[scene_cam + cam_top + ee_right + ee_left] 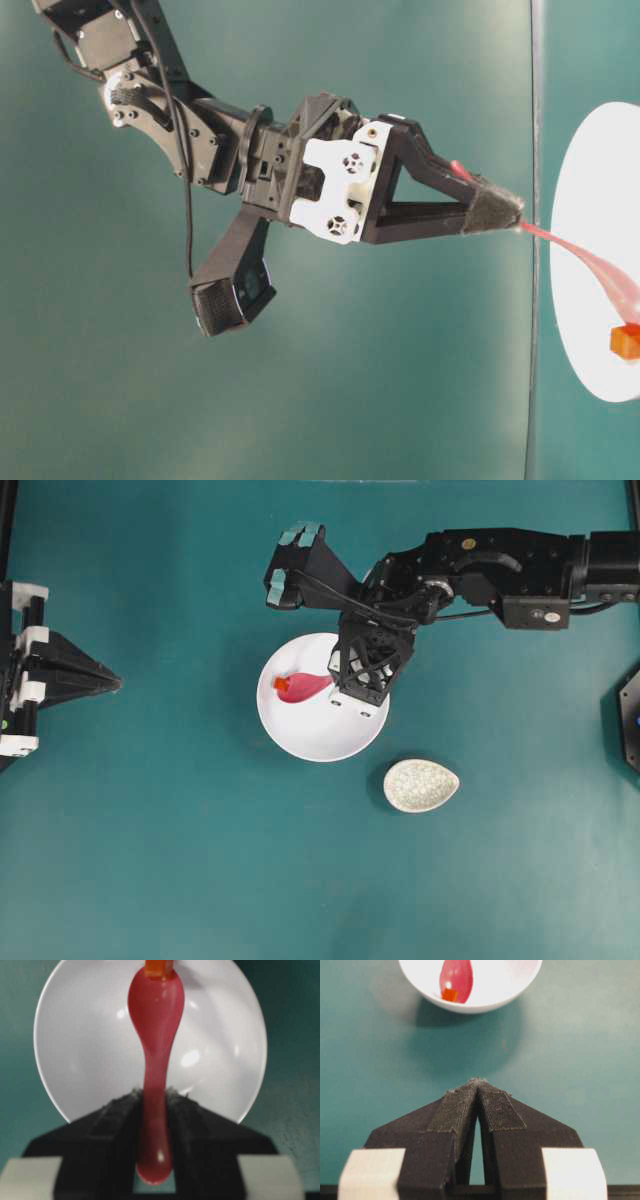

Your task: Grip the spoon and scoop the red block from the bowl with right arm.

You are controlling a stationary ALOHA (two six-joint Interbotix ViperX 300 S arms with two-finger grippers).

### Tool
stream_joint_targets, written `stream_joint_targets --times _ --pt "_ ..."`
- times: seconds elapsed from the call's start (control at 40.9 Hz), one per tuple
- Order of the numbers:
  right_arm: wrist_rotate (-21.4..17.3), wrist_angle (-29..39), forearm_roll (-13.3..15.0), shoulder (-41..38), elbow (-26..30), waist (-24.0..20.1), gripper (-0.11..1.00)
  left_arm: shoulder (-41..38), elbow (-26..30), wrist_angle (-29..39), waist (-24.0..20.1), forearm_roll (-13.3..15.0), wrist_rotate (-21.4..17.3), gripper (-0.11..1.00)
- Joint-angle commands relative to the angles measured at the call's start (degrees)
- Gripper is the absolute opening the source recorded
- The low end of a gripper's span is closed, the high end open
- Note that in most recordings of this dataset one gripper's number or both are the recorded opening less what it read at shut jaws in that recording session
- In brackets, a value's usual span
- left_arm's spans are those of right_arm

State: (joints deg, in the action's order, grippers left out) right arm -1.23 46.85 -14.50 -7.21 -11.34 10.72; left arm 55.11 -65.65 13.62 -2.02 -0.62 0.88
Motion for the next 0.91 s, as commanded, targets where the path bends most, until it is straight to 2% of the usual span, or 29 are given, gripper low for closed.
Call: stream_joint_targets --times 0.0,0.881 --pt "-0.1 -0.4 -0.1 2.4 1.4 0.1 0.24 -0.3 1.7 -0.6 -0.2 -0.1 0.1 0.0" --pt "0.0 -4.9 -0.6 4.0 -0.1 0.1 0.24 -0.3 1.8 -0.6 -0.2 -0.1 0.1 0.0"
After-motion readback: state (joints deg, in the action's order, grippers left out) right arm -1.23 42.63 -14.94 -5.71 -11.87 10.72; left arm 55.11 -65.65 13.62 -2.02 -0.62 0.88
